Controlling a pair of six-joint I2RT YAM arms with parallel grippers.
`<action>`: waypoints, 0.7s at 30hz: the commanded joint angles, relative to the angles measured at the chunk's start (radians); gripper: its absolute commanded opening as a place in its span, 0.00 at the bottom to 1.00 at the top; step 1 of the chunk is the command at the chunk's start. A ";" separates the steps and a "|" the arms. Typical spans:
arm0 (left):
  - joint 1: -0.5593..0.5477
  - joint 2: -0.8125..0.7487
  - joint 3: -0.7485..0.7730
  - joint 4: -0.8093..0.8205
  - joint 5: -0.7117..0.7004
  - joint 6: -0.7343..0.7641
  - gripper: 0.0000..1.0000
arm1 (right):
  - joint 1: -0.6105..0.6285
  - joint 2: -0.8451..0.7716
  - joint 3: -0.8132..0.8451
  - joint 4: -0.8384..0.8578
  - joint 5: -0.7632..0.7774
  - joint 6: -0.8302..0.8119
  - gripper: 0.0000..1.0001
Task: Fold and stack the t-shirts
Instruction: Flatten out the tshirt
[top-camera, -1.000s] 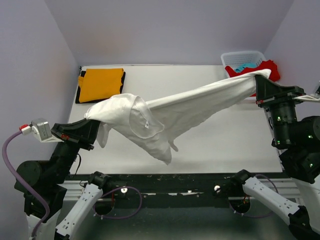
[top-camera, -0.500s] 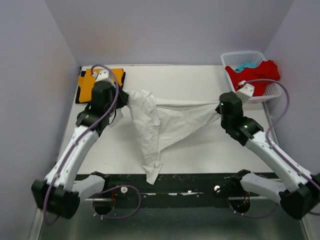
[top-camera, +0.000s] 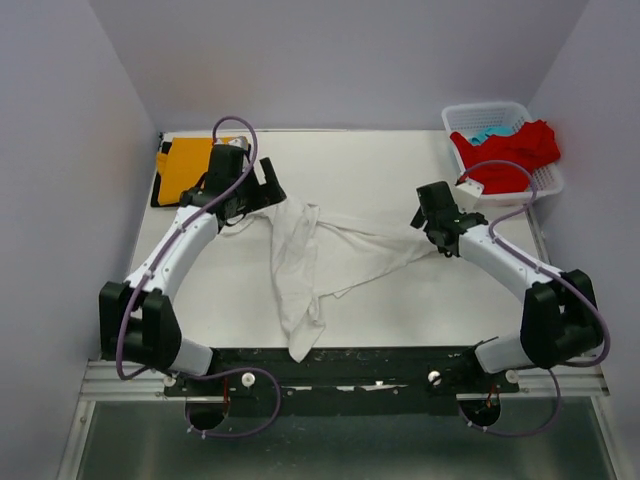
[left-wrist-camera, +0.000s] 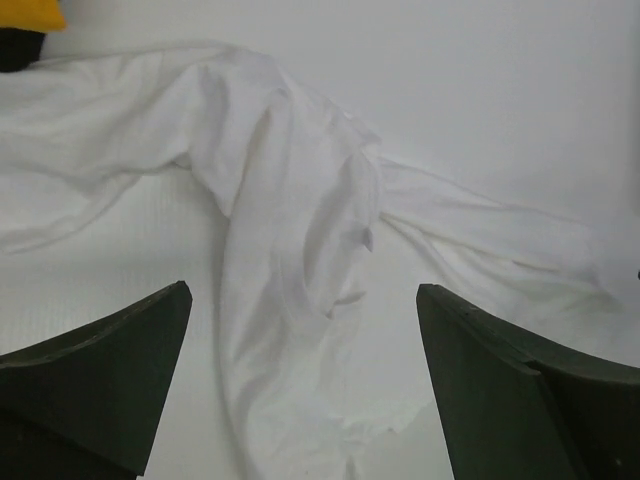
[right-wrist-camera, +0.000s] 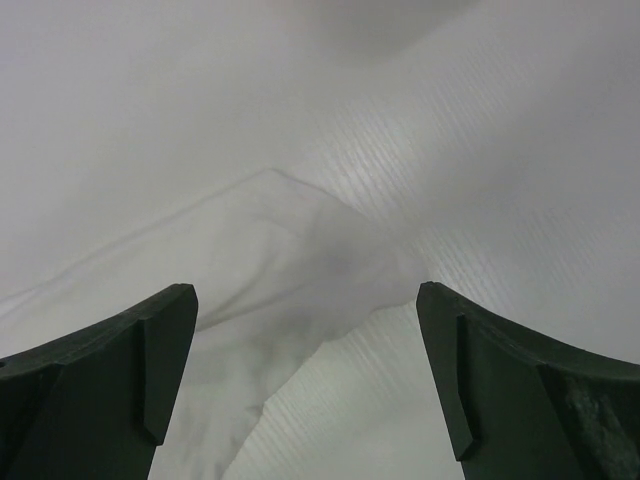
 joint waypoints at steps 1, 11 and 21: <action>-0.117 -0.184 -0.144 0.009 0.050 -0.012 0.99 | 0.003 -0.118 -0.029 0.008 0.031 0.034 1.00; -0.638 -0.498 -0.486 -0.104 -0.141 -0.157 0.99 | 0.003 -0.231 -0.132 0.096 -0.019 -0.013 1.00; -0.946 -0.424 -0.625 -0.109 0.023 -0.246 0.99 | 0.003 -0.205 -0.139 0.118 -0.080 -0.026 1.00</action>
